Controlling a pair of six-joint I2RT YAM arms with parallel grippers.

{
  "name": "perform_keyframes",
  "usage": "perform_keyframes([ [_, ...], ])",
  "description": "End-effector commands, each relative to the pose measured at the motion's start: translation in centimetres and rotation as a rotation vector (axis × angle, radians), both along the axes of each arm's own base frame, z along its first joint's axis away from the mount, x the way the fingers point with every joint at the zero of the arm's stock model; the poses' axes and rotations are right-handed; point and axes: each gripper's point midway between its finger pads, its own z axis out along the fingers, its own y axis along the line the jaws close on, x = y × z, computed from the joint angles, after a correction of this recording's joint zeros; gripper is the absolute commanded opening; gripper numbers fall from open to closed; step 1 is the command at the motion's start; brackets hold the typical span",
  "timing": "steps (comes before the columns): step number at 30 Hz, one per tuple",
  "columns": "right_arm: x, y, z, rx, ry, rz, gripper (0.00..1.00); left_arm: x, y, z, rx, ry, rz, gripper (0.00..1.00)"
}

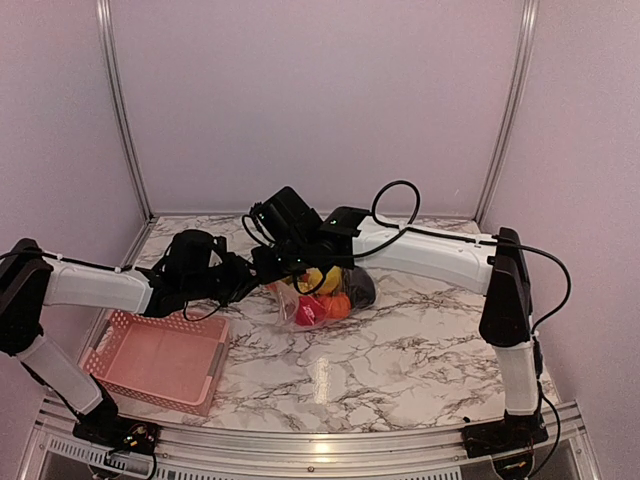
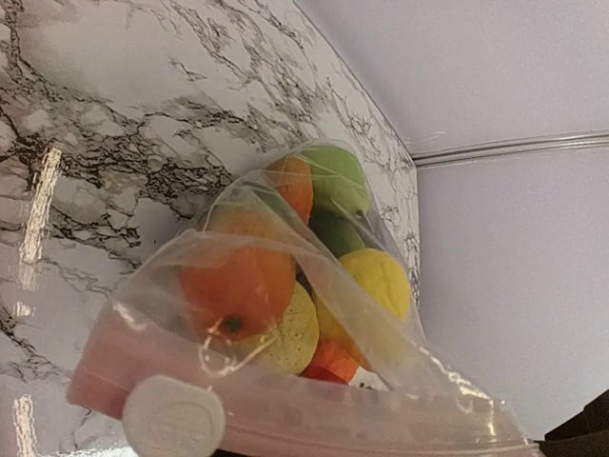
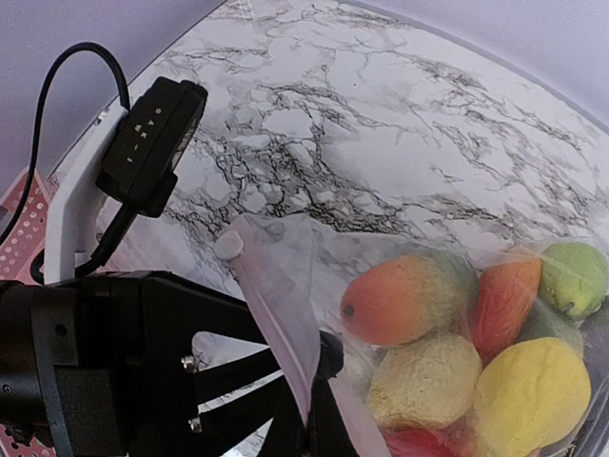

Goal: Open the zip-top bag and remove the fake food
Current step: Open the zipper of the food storage bag at the center of the board.

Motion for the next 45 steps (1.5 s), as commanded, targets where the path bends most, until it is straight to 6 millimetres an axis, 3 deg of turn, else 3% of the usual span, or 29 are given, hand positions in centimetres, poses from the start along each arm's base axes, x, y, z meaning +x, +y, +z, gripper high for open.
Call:
perform_keyframes([
  [1, -0.1, -0.3, 2.3, 0.022, -0.043, -0.019, 0.00, 0.6, 0.1, 0.3, 0.024, -0.035, 0.017, 0.24],
  [7, 0.4, -0.9, 1.7, -0.024, -0.065, -0.044, 0.00, -0.1, 1.0, -0.8, 0.126, -0.027, -0.003, 0.00],
  [14, 1.1, -2.1, 1.3, -0.087, -0.098, -0.084, 0.00, -0.9, 2.2, -1.9, 0.246, -0.023, -0.050, 0.00],
  [21, 1.3, -2.7, 0.9, -0.115, -0.109, -0.094, 0.00, -0.9, 5.3, -3.0, 0.388, -0.003, -0.059, 0.00],
  [28, 1.3, -3.2, 1.1, -0.119, -0.118, -0.101, 0.00, 0.2, 7.9, -2.5, 0.511, -0.014, -0.040, 0.00],
  [35, 1.1, -3.5, 1.4, -0.107, -0.120, -0.099, 0.00, 0.6, 9.2, -2.7, 0.604, -0.007, -0.051, 0.01],
  [40, 0.6, -2.1, 1.9, -0.050, -0.099, -0.057, 0.00, 0.0, 8.3, -1.2, 0.552, -0.036, -0.091, 0.09],
  [45, 0.3, -0.8, 2.2, -0.007, -0.079, -0.029, 0.00, -0.9, 7.8, 1.8, 0.496, -0.085, -0.102, 0.16],
])
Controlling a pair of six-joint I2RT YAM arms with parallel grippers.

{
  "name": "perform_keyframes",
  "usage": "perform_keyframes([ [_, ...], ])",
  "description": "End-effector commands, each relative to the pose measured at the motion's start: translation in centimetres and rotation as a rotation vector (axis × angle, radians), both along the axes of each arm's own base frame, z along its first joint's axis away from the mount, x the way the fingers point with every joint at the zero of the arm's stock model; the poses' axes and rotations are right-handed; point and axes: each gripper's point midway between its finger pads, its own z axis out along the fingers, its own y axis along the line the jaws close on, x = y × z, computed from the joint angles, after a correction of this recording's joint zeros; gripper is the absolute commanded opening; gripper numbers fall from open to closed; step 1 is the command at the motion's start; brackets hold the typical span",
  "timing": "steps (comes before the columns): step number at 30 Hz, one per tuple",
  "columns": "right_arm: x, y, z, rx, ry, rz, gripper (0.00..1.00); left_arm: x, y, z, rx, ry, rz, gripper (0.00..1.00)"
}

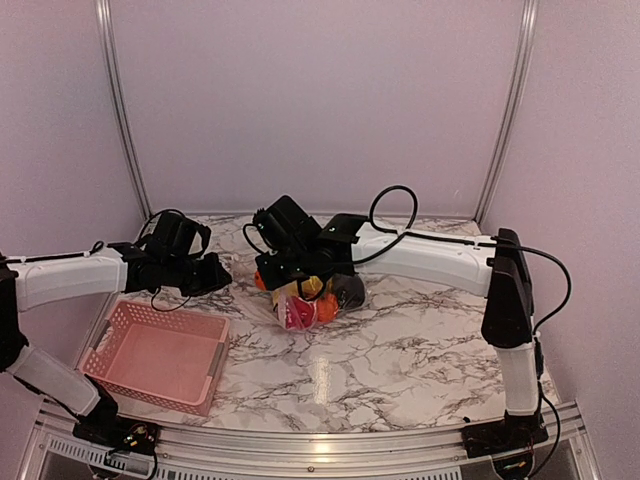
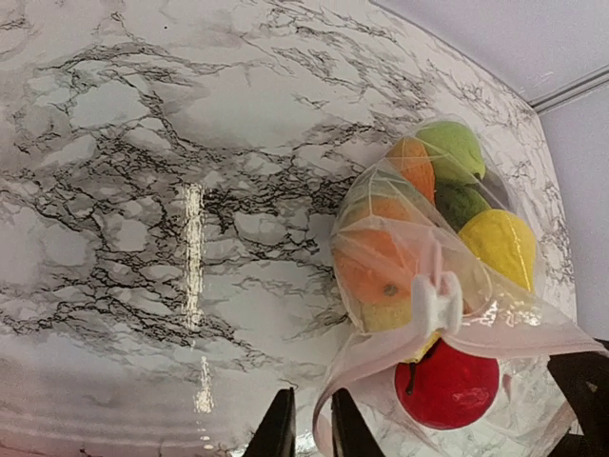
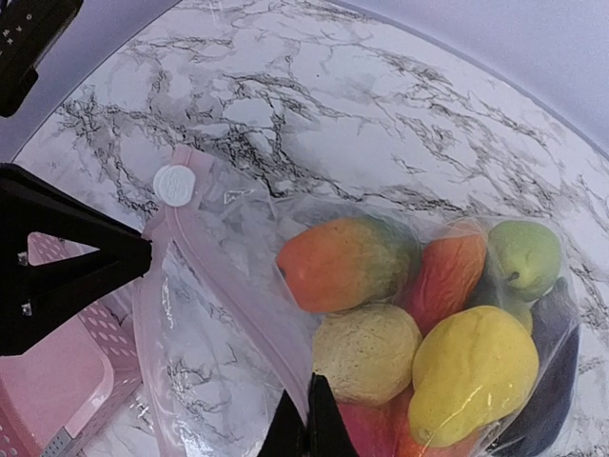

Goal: Open the zip-top bag and remove the fake food
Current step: Open the zipper of the food storage bag at the center of the board, then pick up the fake fruit from the zipper food storage bag.

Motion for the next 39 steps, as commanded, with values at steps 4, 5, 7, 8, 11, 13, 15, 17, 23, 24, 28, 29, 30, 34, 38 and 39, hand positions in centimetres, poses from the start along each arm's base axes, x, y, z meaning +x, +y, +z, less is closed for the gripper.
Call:
perform_keyframes([
  [4, -0.5, 1.7, 3.5, 0.110, -0.002, 0.036, 0.00, -1.6, 0.1, 5.4, -0.055, -0.076, -0.016, 0.19],
  [5, -0.5, 1.8, 3.5, 0.116, 0.001, 0.038, 0.00, -1.9, -0.1, 5.8, -0.067, -0.081, -0.020, 0.19],
  [7, -0.5, 2.1, 3.4, 0.122, 0.007, 0.042, 0.00, -2.2, -0.9, 6.3, -0.104, -0.086, -0.037, 0.19],
  [8, -0.5, 2.2, 3.4, 0.126, 0.008, 0.045, 0.00, -2.4, -1.4, 6.2, -0.121, -0.079, -0.048, 0.19],
  [11, -0.6, 2.6, 3.3, 0.135, 0.017, 0.049, 0.00, -2.5, -3.1, 5.5, -0.150, -0.064, -0.077, 0.18],
  [13, -0.7, 2.7, 3.3, 0.143, 0.022, 0.052, 0.00, -2.4, -4.5, 4.7, -0.181, -0.047, -0.096, 0.18],
  [15, -0.8, 2.9, 3.4, 0.146, 0.024, 0.054, 0.00, -2.2, -5.8, 3.8, -0.208, -0.029, -0.104, 0.18],
  [17, -1.0, 2.9, 3.3, 0.147, 0.025, 0.056, 0.00, -1.9, -6.7, 2.8, -0.225, -0.015, -0.103, 0.18],
  [23, -1.2, 2.4, 3.6, 0.141, 0.013, 0.054, 0.04, -1.0, -8.4, -1.0, -0.244, 0.045, -0.092, 0.20],
  [24, -1.3, 2.2, 3.7, 0.144, 0.011, 0.056, 0.10, -1.0, -8.5, -1.4, -0.245, 0.051, -0.088, 0.20],
  [28, -1.9, 1.2, 5.1, 0.160, -0.001, 0.065, 0.40, -1.1, -8.7, -2.6, -0.244, 0.076, -0.081, 0.24],
  [29, -2.0, 0.9, 5.4, 0.161, -0.006, 0.065, 0.46, -1.1, -8.6, -2.9, -0.240, 0.081, -0.078, 0.24],
  [30, -2.1, 0.5, 5.8, 0.167, -0.013, 0.061, 0.50, -1.1, -8.7, -3.1, -0.240, 0.084, -0.078, 0.24],
  [34, -2.5, -1.4, 5.8, 0.177, -0.017, 0.053, 0.56, -1.3, -9.2, -3.4, -0.235, 0.096, -0.090, 0.26],
  [38, -2.7, -3.7, 3.2, 0.141, 0.023, 0.033, 0.50, -1.7, -9.5, -3.4, -0.225, 0.100, -0.099, 0.28],
  [39, -2.8, -4.2, 2.6, 0.136, 0.032, 0.027, 0.49, -1.8, -9.6, -3.4, -0.223, 0.100, -0.103, 0.28],
])
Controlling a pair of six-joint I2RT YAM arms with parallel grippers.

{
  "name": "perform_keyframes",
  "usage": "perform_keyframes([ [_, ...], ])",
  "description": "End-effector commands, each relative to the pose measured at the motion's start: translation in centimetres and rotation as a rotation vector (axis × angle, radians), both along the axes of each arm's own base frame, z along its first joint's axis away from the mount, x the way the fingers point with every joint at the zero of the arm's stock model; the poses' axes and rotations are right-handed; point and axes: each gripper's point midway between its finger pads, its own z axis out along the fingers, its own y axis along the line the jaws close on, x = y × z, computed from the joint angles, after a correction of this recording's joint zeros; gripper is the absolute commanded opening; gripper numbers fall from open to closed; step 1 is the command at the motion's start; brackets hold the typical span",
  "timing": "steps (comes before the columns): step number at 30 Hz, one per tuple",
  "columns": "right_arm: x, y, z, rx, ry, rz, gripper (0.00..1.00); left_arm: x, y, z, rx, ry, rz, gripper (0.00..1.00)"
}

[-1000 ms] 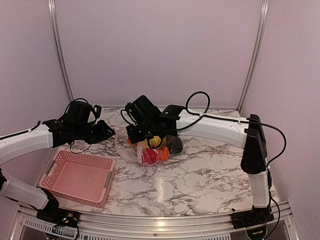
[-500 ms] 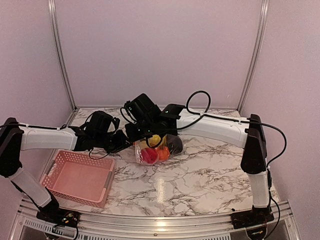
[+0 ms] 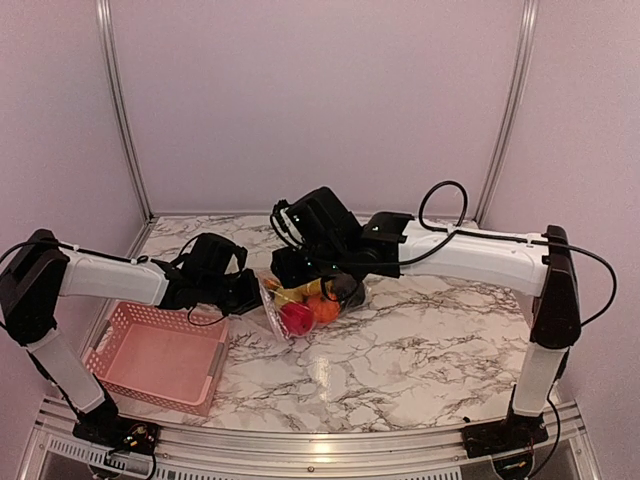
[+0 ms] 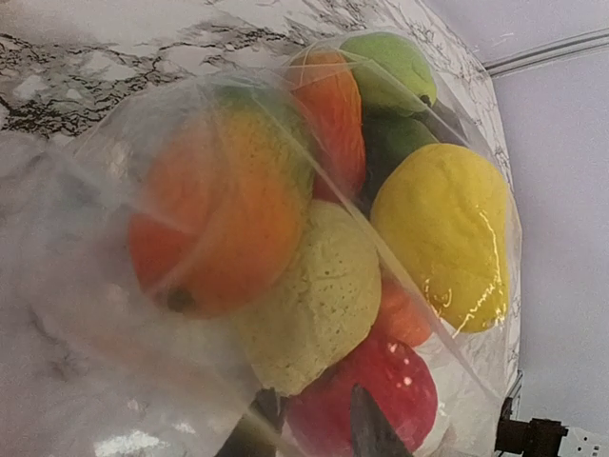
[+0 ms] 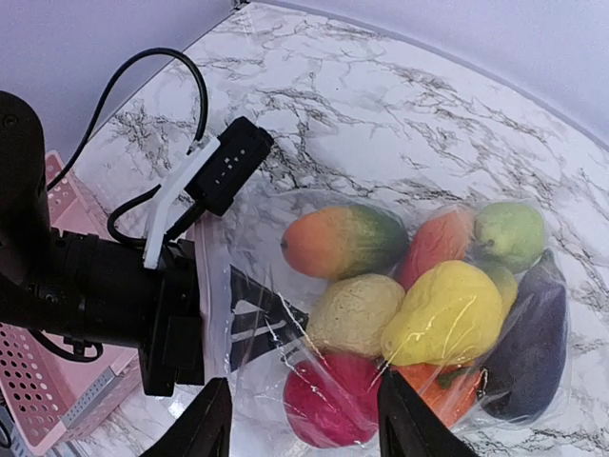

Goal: Open the zip-top bag and remove the fake food
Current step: Pick up the fake fruit from the zipper food storage bag.

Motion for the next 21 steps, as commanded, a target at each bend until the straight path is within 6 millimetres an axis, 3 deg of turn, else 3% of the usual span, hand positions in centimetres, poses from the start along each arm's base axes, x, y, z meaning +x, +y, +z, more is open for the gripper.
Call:
perform_keyframes([
  [1, 0.2, -2.0, -1.2, 0.014, 0.021, -0.028, 0.49, -0.4, -0.8, 0.1, -0.003, -0.006, -0.022, 0.29],
  [8, 0.0, -4.4, -2.3, 0.032, 0.041, -0.041, 0.46, -1.4, -0.9, 0.1, 0.011, -0.007, -0.033, 0.31],
  [15, -0.6, -4.8, -5.2, 0.009, 0.094, -0.029, 0.36, -1.7, -1.1, 0.4, 0.018, -0.018, -0.043, 0.32],
  [21, -0.6, -5.0, -6.5, 0.004, 0.114, -0.038, 0.30, -1.9, -1.5, 0.3, 0.031, -0.021, -0.063, 0.33],
])
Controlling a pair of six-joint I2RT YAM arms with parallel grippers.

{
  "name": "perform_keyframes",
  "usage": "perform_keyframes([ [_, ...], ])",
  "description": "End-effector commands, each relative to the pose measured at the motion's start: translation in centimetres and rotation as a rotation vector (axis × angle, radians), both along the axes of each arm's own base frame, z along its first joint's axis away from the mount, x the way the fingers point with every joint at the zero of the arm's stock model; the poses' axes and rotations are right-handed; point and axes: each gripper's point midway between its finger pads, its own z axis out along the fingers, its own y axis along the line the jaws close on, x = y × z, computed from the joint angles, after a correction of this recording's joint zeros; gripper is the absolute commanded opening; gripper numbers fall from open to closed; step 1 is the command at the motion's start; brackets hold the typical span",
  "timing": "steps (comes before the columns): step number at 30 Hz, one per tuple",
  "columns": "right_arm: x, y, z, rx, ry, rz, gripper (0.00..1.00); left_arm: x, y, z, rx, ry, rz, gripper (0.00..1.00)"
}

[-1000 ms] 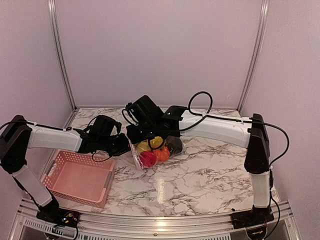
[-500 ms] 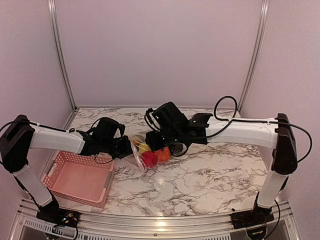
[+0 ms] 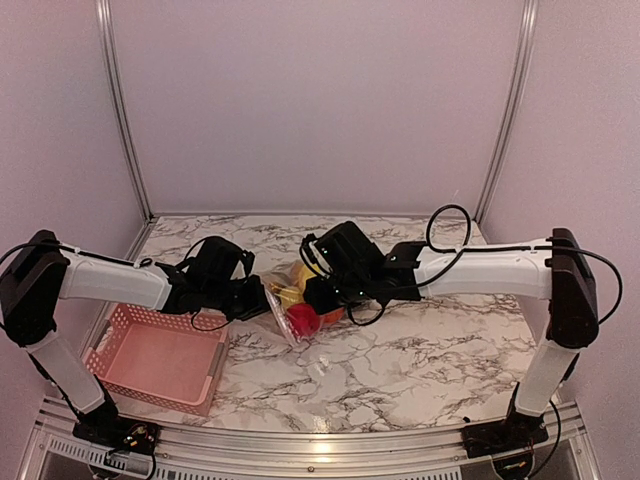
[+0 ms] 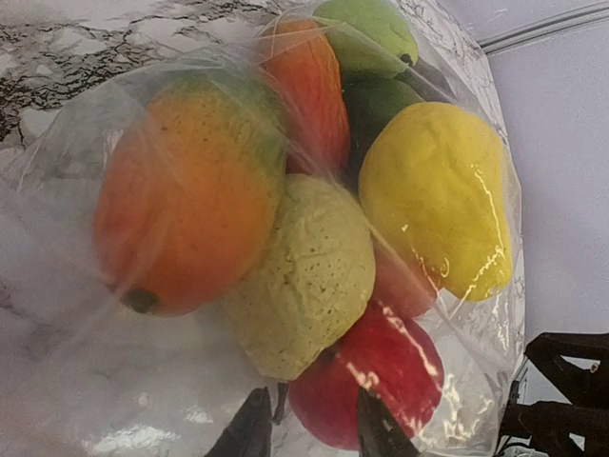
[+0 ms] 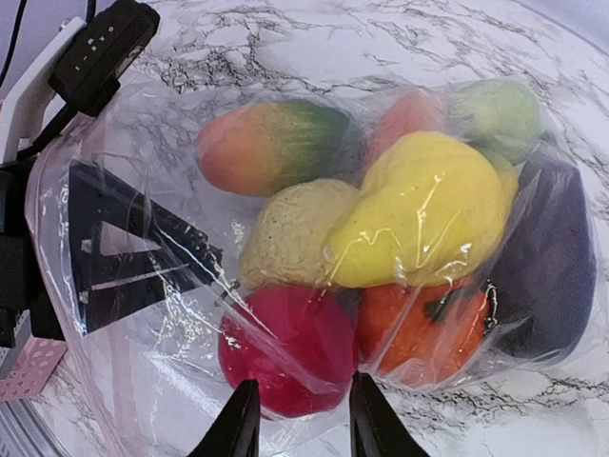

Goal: Open the zip-top bag and remove the fake food
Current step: Pick up the fake fruit from the zipper food storage bag.

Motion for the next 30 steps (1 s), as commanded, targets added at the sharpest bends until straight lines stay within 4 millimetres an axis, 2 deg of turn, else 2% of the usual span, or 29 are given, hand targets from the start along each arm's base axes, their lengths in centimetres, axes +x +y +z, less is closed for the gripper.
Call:
perform_keyframes([
  [1, 0.2, 0.3, 0.3, 0.041, 0.004, -0.006, 0.30, -0.3, -0.1, 0.6, 0.018, -0.023, -0.021, 0.33],
  [19, 0.2, 0.6, -3.8, -0.012, 0.069, -0.011, 0.26, -0.8, -0.6, 0.1, 0.029, -0.031, -0.059, 0.36],
  [30, 0.2, 0.7, -5.4, -0.038, 0.096, -0.025, 0.23, -1.0, -0.6, -0.2, 0.040, -0.036, -0.083, 0.37],
])
